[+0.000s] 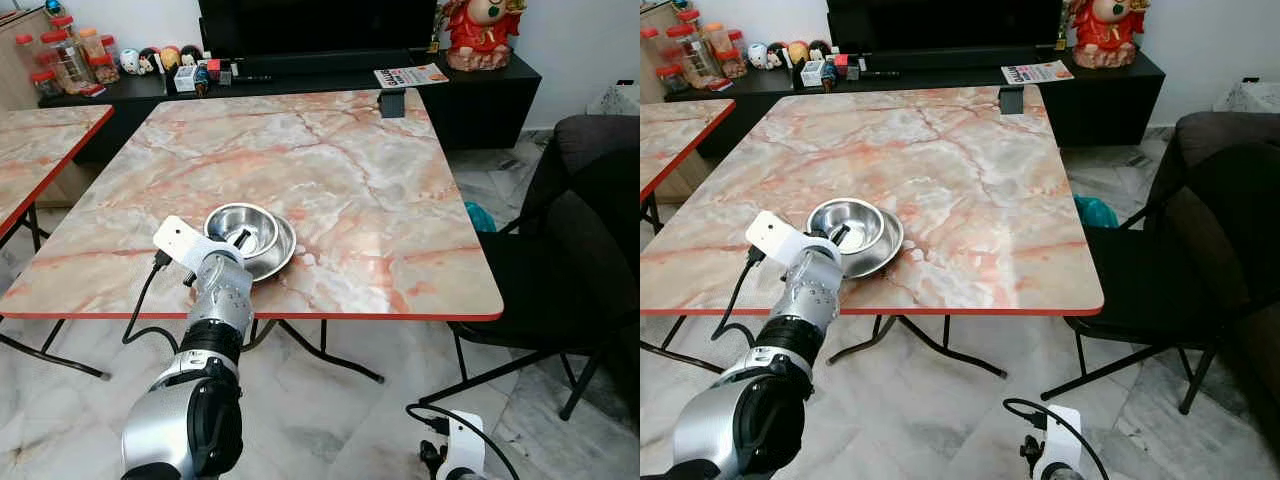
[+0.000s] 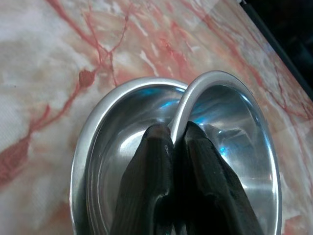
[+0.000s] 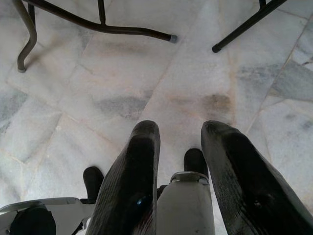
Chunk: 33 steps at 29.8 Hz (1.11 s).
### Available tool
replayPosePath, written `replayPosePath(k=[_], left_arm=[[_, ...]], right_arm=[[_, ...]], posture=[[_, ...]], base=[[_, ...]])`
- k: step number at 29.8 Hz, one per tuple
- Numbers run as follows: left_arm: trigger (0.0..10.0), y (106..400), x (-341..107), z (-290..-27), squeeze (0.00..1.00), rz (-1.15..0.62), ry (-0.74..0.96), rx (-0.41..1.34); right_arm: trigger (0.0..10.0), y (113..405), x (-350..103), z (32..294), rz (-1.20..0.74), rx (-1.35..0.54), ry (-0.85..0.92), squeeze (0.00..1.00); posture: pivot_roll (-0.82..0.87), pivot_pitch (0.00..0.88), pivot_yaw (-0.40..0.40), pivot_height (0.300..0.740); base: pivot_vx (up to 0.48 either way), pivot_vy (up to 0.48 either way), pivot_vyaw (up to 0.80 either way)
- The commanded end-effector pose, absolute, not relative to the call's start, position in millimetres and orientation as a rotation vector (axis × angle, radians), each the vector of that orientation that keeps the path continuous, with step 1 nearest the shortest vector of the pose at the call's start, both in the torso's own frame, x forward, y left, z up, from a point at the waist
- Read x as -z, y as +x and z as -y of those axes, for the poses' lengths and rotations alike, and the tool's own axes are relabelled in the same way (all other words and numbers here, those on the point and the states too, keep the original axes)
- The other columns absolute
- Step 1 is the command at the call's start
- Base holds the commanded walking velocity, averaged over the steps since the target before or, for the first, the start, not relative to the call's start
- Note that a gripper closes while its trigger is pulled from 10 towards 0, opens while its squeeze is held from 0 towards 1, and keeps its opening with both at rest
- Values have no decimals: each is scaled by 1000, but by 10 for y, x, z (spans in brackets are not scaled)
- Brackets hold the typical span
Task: Setting the table
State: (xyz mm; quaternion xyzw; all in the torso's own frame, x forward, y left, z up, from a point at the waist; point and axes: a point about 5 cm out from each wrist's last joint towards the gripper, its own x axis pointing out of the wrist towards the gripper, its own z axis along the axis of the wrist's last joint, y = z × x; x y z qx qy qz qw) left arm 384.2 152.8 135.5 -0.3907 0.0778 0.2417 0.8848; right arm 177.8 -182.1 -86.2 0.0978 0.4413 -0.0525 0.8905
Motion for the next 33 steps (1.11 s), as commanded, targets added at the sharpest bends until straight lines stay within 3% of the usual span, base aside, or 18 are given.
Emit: replayPosePath(k=[1,2,3,7,8,9,14,15,16,18,19,27,28,29,30,32,33], left_arm=[[10000,3869,-1421,-1568,110,-144,-821,-524],[10000,3868,-1418,-1567,373,-147,-820,-526],[10000,3868,-1415,-1567,404,-149,-819,-527],[10000,3868,-1411,-1565,376,-152,-817,-528],[10000,3866,-1410,-1567,302,-152,-814,-530],[10000,3866,-1409,-1568,0,-152,-812,-532],[10000,3868,-1408,-1570,0,-152,-811,-535],[10000,3868,-1408,-1570,412,-152,-812,-536],[10000,3867,-1407,-1571,1000,-153,-813,-538],[10000,3866,-1405,-1571,1000,-156,-812,-539],[10000,3866,-1405,-1578,0,-157,-809,-540],[10000,3869,-1406,-1607,0,-161,-804,-547],[10000,3869,-1405,-1606,965,-164,-803,-546],[10000,3871,-1403,-1602,941,-168,-803,-543],[10000,3873,-1401,-1598,855,-172,-801,-540],[10000,3878,-1392,-1574,102,-190,-795,-525],[10000,3881,-1384,-1556,0,-203,-789,-513]], right_arm=[[10000,1771,863,1824,-912,117,209,0],[10000,1770,863,1825,-912,117,209,0],[10000,1770,863,1826,-912,117,209,0],[10000,1770,863,1827,-912,117,209,0],[10000,1768,864,1827,-912,117,209,0],[10000,1766,865,1829,-912,118,209,0],[10000,1762,866,1833,-913,118,207,0],[10000,1762,866,1834,-914,118,207,0],[10000,1759,867,1834,-914,118,207,0],[10000,1757,868,1836,-914,118,207,0],[10000,1756,868,1838,-914,119,209,0],[10000,1755,868,1840,-915,118,208,0],[10000,1757,868,1838,-915,118,208,0],[10000,1759,867,1836,-914,117,209,0],[10000,1762,866,1833,-913,117,209,0],[10000,1764,865,1830,-912,117,210,0],[10000,1764,865,1829,-913,117,210,0]], posture=[[-206,0,81,740],[-206,0,81,740],[-206,0,81,740],[-206,0,81,740],[-207,0,80,740],[-207,0,80,740],[-207,0,80,740],[-207,0,80,740],[-210,0,80,740],[-211,0,80,740],[-211,0,80,740],[-206,0,78,740],[-205,0,79,740],[-205,0,79,740],[-207,0,80,740],[-207,0,80,740],[-207,0,80,740]], base=[[0,0,0],[0,0,0],[0,0,0],[0,0,0],[0,0,0],[0,0,0],[0,0,0],[0,0,0],[0,0,0],[0,0,0],[0,0,0],[0,0,0],[0,0,0],[0,0,0],[0,0,0],[0,0,0],[0,0,0]])
